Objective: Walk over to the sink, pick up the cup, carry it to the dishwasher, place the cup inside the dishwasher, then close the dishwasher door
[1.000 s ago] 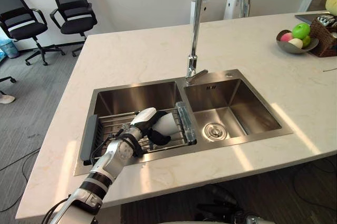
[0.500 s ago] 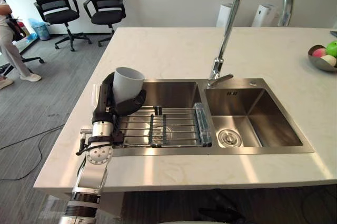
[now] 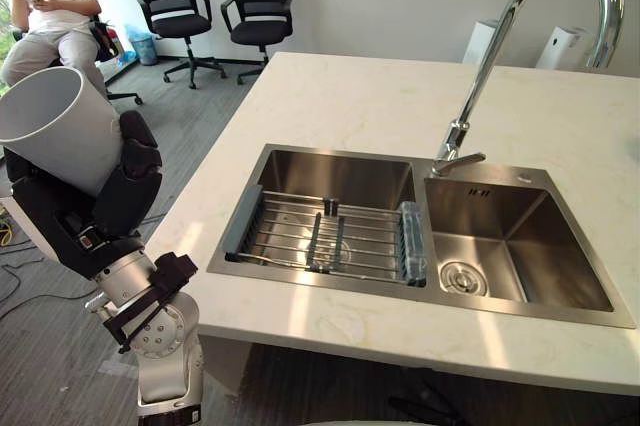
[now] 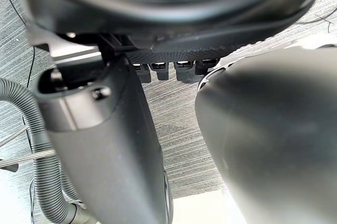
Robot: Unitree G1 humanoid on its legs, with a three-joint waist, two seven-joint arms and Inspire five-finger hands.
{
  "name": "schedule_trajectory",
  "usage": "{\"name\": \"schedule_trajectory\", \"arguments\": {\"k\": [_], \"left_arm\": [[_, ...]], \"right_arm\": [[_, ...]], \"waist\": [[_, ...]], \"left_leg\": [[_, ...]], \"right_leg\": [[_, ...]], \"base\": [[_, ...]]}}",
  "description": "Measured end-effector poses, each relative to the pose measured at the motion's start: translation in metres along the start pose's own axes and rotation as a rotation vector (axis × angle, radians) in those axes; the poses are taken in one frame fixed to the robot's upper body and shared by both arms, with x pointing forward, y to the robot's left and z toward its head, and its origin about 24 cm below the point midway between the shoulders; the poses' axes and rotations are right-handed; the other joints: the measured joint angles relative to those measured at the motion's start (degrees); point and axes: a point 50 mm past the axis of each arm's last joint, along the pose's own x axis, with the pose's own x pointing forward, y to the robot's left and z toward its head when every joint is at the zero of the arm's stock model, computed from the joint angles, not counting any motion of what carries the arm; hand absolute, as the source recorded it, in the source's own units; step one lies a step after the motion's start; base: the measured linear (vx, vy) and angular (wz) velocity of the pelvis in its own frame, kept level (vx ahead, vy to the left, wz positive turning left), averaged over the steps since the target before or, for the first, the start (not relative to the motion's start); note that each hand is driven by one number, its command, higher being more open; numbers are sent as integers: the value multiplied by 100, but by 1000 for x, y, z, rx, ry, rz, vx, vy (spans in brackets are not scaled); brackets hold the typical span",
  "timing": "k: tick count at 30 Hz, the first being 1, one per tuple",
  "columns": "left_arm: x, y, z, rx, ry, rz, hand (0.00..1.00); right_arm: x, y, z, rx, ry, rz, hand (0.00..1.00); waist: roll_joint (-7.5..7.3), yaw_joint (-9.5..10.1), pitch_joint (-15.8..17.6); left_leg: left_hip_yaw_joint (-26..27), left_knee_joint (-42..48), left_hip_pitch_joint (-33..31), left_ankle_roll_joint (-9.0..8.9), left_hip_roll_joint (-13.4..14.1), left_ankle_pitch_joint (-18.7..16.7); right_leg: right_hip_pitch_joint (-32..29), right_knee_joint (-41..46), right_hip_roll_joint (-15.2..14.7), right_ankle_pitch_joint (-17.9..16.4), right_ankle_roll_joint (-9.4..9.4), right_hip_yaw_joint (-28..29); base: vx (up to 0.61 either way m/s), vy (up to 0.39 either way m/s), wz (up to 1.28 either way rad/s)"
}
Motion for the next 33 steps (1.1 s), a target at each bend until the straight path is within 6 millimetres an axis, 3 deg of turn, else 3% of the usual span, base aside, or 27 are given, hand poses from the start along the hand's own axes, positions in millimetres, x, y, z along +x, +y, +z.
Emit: {"name": "schedule_trajectory", "arguments": {"k": [5, 7, 9, 10, 11, 12, 14, 16, 18, 19, 20, 21, 22, 24, 27, 28, 29, 31, 33], "left_arm": [[-25, -6, -17, -23, 149, -108, 0], [-30, -9, -25, -38, 203, -138, 0], [-34, -18, -34, -76, 263, -165, 0], [-36, -27, -36, -100, 284, -197, 0], [-36, -28, -36, -104, 287, -206, 0], [-39, -31, -36, -107, 298, -240, 0], [-43, -27, -33, -98, 311, -241, 0], [-43, -19, -29, -110, 315, -205, 0], [-39, -11, -28, -130, 314, -149, 0], [-35, -6, -26, -144, 307, -105, 0], [-34, -6, -24, -161, 299, -98, 0], [-35, -8, -23, -168, 299, -105, 0], [-39, -16, -21, -195, 309, -133, 0], [-48, -33, -15, -252, 328, -206, 0], [-61, -53, -11, -339, 355, -300, 0], [-64, -56, -14, -360, 376, -311, 0], [-70, -55, -23, -368, 430, -323, 0], [-73, -54, -28, -369, 455, -323, 0], [-74, -52, -30, -352, 454, -340, 0]], "right_arm": [[-7, -21, -36, 160, 31, -29, 100], [-6, -18, -34, 153, 31, -23, 100], [-2, -12, -25, 149, -2, -9, 100], [-1, -8, -15, 155, -45, 4, 100], [-1, -8, -13, 158, -52, 5, 100], [-1, -8, -12, 155, -57, 7, 100], [0, -11, -6, 128, -42, -8, 100], [0, -13, -5, 126, -11, -31, 100], [1, -15, -13, 215, -46, -42, 100], [2, -14, -17, 286, -68, -55, 100], [2, -15, -18, 330, -73, -61, 100], [2, -16, -18, 340, -75, -61, 100], [1, -18, -18, 343, -71, -67, 100], [-1, -24, -22, 345, -49, -84, 100], [-8, -38, -26, 332, -15, -135, 100], [-10, -40, -24, 326, -20, -143, 100], [-12, -39, -28, 332, -15, -155, 100], [-11, -37, -32, 353, -1, -175, 100], [-11, -37, -34, 353, 30, -195, 100]], "waist": [[50, -85, -399], [49, -88, -350], [6, -88, -92], [15, -82, 165], [16, -82, 198], [7, -89, 252], [105, 20, 299], [166, 246, 476], [140, 364, 548], [74, 355, 642], [55, 368, 703], [52, 358, 723], [51, 313, 723], [97, 223, 595], [262, 188, 213], [263, 176, 204], [268, 42, 108], [279, -25, 75], [263, -27, 65]], "left_leg": [[-383, 96, -92, -29, 93, -105], [-891, 219, -235, -23, 109, -123], [-1385, 965, -645, 5, 93, -296], [-1774, 1501, -995, -2, 51, -345], [-1843, 1558, -1049, -2, 41, -345], [-2110, 1673, -1238, -1, -34, -345], [-2589, 1606, -1464, 13, -56, -308], [-2833, 1575, -1801, 91, -134, 72], [-2459, 1102, -1973, 328, -276, 768], [-1665, 1076, -1921, 684, -329, 757], [-547, 2166, -1951, 1228, -177, 0], [-88, 2609, -1852, 1371, -115, -281], [637, 3193, -1497, 1419, -1, -631], [1312, 3663, -930, 1375, 311, -818], [2056, 3536, -611, 1297, 922, -598], [2421, 3362, -723, 1449, 819, -615], [2866, 2851, -767, 1588, 608, -639], [2896, 2052, -662, 1592, 237, -644], [2418, 1208, -530, 1507, -133, -626]], "right_leg": [[32, 30, 97, -112, -35, -122], [18, 37, 97, -116, -42, -156], [-19, 330, -2, -254, -60, -309], [-240, 1098, -152, -661, -76, -508], [-278, 1225, -180, -734, -92, -540], [-329, 1575, -284, -1055, -23, -695], [-297, 1841, -335, -1309, -24, -1355], [-113, 1749, -353, -1404, -75, -2174], [-42, 1618, -413, -1400, -258, -2792], [-16, 1525, -541, -1338, -370, -3300], [42, 1524, -667, -1293, -354, -3667], [101, 1523, -746, -1264, -363, -3854], [194, 1519, -891, -1198, -360, -4201], [297, 1529, -1050, -1139, -374, -4884], [327, 1571, -1257, -1140, -356, -6169], [315, 1582, -1324, -1177, -318, -6336], [337, 1294, -1252, -1180, -314, -6522], [475, 1184, -1232, -1183, -321, -6692], [681, 1342, -1228, -1180, -352, -6685]], "base": [[143, -29, 5], [102, -30, 17], [-29, -1, 55], [-79, 9, 78], [-115, 14, 133], [-81, -17, 165], [-145, -74, 192], [-166, -102, 204], [-178, -80, 203], [-174, -43, 183], [-166, -32, 172], [-206, -50, 157], [-174, -14, 148], [-164, 31, 190], [-123, 125, 224], [-213, 227, 314], [-256, 233, 297], [-305, 260, 267], [-226, 223, 241]]}}
